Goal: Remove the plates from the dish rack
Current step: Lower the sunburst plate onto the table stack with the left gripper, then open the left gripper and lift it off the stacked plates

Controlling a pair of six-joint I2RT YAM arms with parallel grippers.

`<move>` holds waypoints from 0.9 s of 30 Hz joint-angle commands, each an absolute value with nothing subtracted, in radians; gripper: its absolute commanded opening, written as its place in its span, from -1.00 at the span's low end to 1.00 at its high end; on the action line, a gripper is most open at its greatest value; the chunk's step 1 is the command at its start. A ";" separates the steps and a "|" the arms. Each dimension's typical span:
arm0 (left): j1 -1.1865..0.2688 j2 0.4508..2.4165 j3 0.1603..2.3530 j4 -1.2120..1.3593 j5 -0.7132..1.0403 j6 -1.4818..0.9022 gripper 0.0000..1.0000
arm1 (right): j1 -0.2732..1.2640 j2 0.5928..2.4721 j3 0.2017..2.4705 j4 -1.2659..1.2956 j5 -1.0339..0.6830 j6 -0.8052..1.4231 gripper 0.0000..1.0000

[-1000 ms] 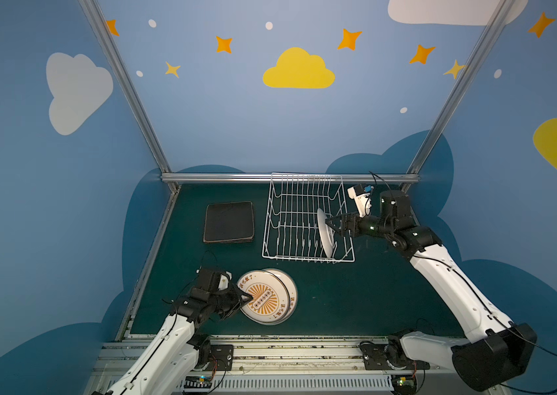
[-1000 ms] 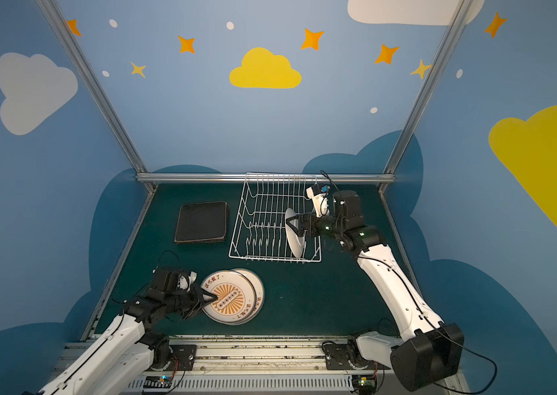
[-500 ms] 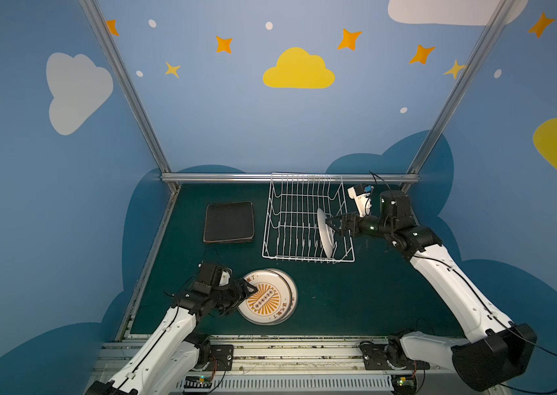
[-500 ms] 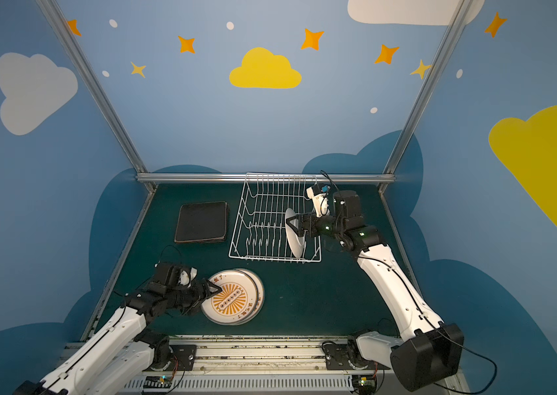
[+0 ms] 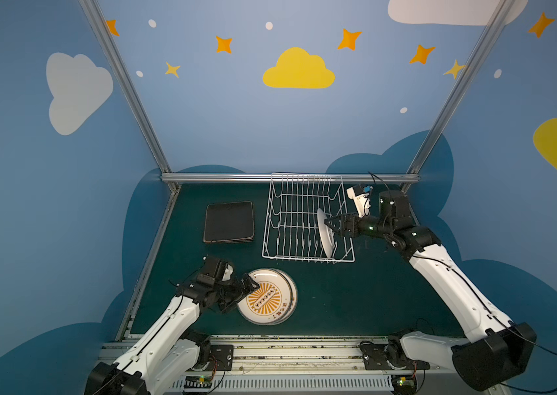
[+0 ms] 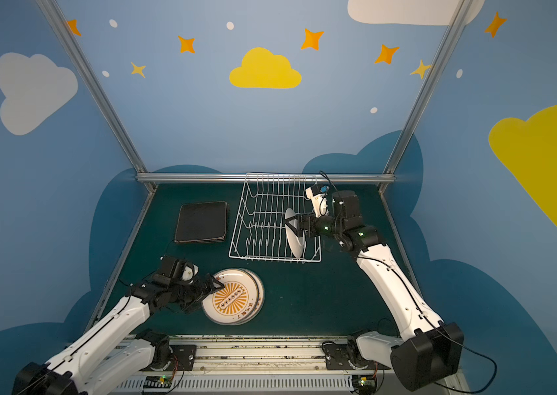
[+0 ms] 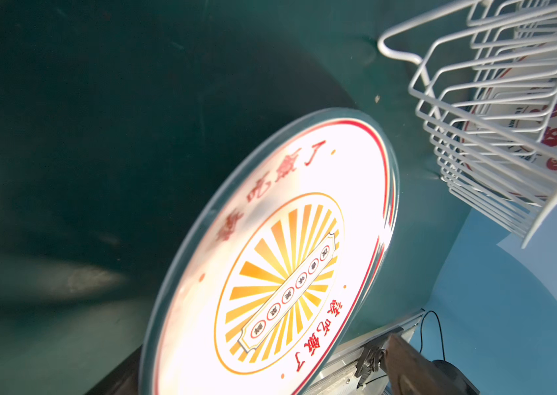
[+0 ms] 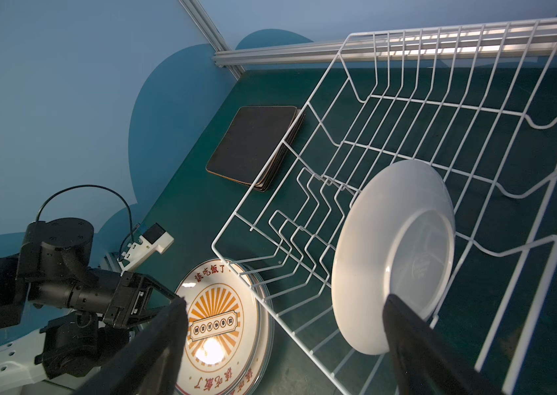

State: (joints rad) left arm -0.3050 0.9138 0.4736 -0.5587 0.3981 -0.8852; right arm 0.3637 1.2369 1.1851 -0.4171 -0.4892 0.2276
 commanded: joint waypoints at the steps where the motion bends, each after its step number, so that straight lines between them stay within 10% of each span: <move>1: -0.315 0.935 0.500 -0.540 0.397 -0.873 0.99 | 0.368 1.241 1.203 -0.420 -0.480 0.227 0.77; 27: -0.344 0.953 0.815 -0.693 0.198 -0.743 0.99 | 0.367 1.239 1.190 -0.428 -0.410 0.241 0.77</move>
